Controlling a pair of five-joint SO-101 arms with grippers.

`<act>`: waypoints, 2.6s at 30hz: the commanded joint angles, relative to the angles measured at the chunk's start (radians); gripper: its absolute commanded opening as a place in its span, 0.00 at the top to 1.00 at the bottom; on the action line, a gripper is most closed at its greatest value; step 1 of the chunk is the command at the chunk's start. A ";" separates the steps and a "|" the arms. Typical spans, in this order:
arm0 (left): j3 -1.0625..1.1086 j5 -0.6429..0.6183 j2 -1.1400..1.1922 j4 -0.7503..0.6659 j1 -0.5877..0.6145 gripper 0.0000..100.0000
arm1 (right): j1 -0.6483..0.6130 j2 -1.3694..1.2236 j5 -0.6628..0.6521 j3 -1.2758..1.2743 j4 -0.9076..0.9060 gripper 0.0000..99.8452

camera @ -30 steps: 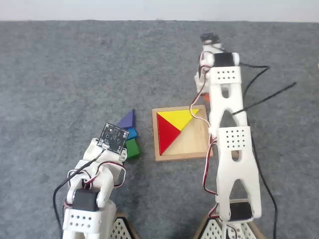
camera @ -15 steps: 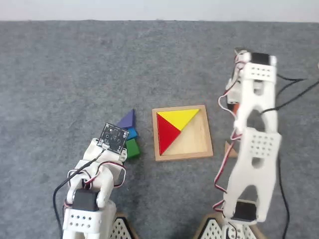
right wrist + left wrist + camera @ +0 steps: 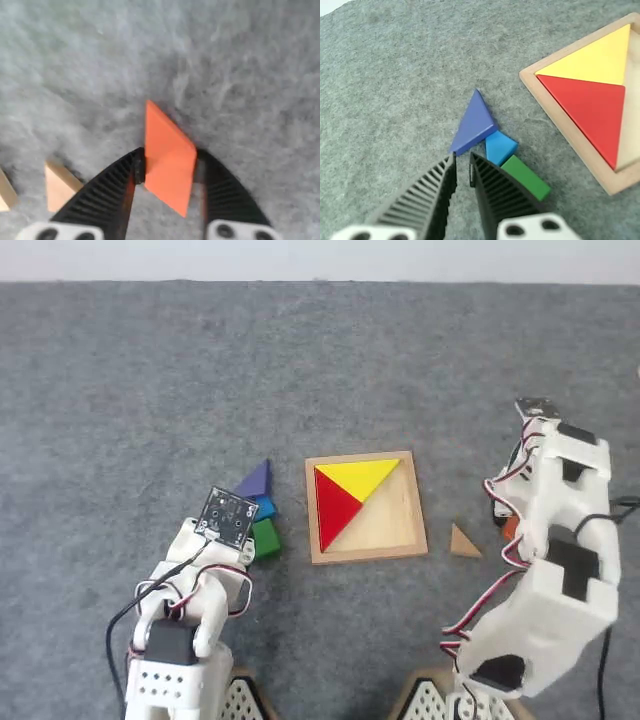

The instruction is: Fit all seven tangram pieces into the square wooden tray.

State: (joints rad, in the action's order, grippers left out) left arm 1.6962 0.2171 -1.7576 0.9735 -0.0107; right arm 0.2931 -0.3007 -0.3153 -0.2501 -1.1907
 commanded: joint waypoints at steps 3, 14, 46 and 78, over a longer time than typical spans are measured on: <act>-0.008 -0.008 -0.014 0.006 0.005 0.95 | 0.013 0.099 0.083 -0.015 0.021 0.67; -0.008 -0.008 -0.014 0.006 0.005 0.95 | 0.018 0.501 0.112 -0.423 0.237 0.70; -0.008 -0.008 -0.014 0.006 0.005 0.95 | 0.019 0.311 0.025 -0.428 0.326 0.70; -0.008 -0.008 -0.014 0.006 0.005 0.95 | -0.176 0.449 0.089 -0.471 0.274 0.75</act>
State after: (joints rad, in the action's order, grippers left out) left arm 1.6962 0.2171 -1.7576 0.9735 -0.0092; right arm 0.1120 0.1381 -0.2248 -0.7288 -0.9390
